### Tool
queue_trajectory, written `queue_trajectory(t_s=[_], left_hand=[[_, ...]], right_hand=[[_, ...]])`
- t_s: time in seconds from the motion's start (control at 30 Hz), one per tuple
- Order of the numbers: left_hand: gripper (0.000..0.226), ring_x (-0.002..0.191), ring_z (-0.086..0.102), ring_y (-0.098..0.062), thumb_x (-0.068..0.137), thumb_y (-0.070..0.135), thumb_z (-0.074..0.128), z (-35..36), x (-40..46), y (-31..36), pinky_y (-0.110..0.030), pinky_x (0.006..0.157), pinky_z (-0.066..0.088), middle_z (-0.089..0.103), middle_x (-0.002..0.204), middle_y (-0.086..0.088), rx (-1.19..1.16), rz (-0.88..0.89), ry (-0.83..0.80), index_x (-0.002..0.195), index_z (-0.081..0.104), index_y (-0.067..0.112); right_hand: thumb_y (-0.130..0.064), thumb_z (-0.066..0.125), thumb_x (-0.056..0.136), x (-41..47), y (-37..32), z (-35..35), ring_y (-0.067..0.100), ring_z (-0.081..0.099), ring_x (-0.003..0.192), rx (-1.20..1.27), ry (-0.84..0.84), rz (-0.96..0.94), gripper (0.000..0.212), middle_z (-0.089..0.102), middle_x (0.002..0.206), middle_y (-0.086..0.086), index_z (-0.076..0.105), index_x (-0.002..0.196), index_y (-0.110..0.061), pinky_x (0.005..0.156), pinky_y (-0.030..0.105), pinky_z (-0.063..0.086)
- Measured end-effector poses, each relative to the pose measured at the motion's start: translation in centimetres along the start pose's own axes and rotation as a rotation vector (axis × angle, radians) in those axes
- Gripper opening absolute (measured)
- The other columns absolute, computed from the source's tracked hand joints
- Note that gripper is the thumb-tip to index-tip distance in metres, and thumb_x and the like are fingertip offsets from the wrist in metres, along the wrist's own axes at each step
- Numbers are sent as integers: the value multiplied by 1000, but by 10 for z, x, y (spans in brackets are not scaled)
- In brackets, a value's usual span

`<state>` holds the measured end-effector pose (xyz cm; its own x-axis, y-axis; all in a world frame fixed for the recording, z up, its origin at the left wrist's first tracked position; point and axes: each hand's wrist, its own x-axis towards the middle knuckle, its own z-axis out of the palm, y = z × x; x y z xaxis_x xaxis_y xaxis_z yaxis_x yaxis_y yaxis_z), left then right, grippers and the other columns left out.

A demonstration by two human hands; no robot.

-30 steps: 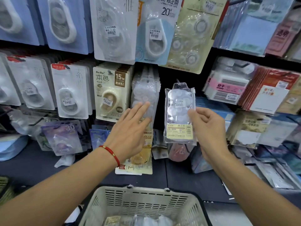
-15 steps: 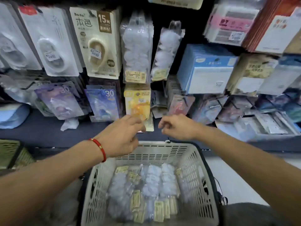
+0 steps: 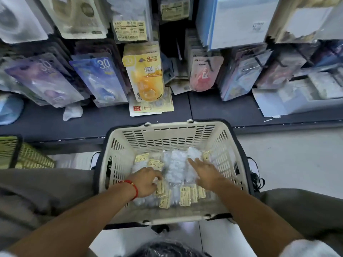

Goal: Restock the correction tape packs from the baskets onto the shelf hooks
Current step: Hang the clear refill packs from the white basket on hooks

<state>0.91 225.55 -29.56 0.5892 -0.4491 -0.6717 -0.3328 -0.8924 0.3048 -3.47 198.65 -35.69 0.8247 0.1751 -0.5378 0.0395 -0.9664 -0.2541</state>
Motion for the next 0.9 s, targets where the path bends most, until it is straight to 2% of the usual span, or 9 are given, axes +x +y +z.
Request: queue_trajectory(t_s=[0.13, 0.23, 0.37, 0.53, 0.57, 0.63, 0.73, 0.8, 0.9], left_hand=[[25, 124, 61, -20, 100, 17, 63, -10, 10, 19, -18, 91, 42, 66, 124, 2, -328, -53, 145, 123, 69, 20], [37, 117, 60, -20, 98, 16, 69, -20, 12, 36, -24, 93, 47, 62, 134, -5, -540, -80, 294, 134, 62, 17], [63, 138, 47, -22, 95, 36, 74, -36, 3, 57, -34, 114, 41, 49, 153, -3, -554, 6, 475, 151, 49, 22], [38, 109, 75, -21, 97, 19, 74, -44, -3, 55, -47, 100, 59, 76, 124, -7, -1093, -54, 143, 134, 67, 19], [34, 103, 76, -24, 98, 13, 72, -43, -3, 51, -47, 95, 61, 78, 118, -8, -1153, -96, 140, 132, 67, 16], [35, 99, 75, -21, 100, 11, 68, -39, -3, 38, -41, 85, 62, 77, 115, -5, -1158, -171, 190, 135, 64, 16], [43, 116, 69, -32, 102, 10, 66, -34, -4, 18, -52, 103, 55, 72, 129, -11, -1192, -254, 230, 143, 58, 18], [45, 122, 66, -35, 102, 10, 66, -30, -4, 9, -55, 109, 50, 69, 133, -12, -1201, -303, 233, 146, 56, 18], [45, 124, 64, -33, 102, 12, 67, -27, -3, 5, -52, 110, 50, 67, 135, -11, -1158, -328, 237, 145, 56, 16]], right_hand=[[-18, 59, 105, -21, 12, -37, 15, 70, 96, 752, 314, 133, 43, 65, 142, 10, 54, 147, -23, 97, 43, 59], [-20, 53, 107, -31, 19, -61, 30, 77, 85, 1113, 572, 283, 19, 72, 114, 14, 68, 118, -15, 74, 47, 67], [-29, 57, 83, -32, 11, -85, 24, 73, 70, 1397, 492, 298, 29, 78, 92, 12, 80, 91, -14, 51, 33, 57], [-30, 63, 99, -12, -17, -89, 26, 74, 74, 1448, 297, 132, 27, 77, 101, 17, 77, 103, -8, 61, 37, 61], [-34, 59, 104, -9, -17, -83, 23, 74, 73, 1387, 359, 187, 30, 79, 96, 13, 77, 104, -11, 62, 35, 60], [-38, 48, 109, -5, -10, -62, 24, 72, 83, 835, 459, 371, 38, 76, 100, 15, 71, 113, -8, 73, 35, 59], [-30, 52, 106, -7, -6, -8, 34, 53, 129, 70, 180, 484, 52, 50, 141, 23, 42, 146, 2, 106, 46, 50], [-29, 61, 101, -4, -13, 22, 38, 37, 142, -79, 100, 445, 75, 31, 154, 24, 21, 158, 1, 116, 52, 41], [-13, 72, 93, 7, -16, 31, 38, 29, 148, 58, 169, 395, 95, 25, 160, 17, 9, 164, -8, 120, 62, 31]])
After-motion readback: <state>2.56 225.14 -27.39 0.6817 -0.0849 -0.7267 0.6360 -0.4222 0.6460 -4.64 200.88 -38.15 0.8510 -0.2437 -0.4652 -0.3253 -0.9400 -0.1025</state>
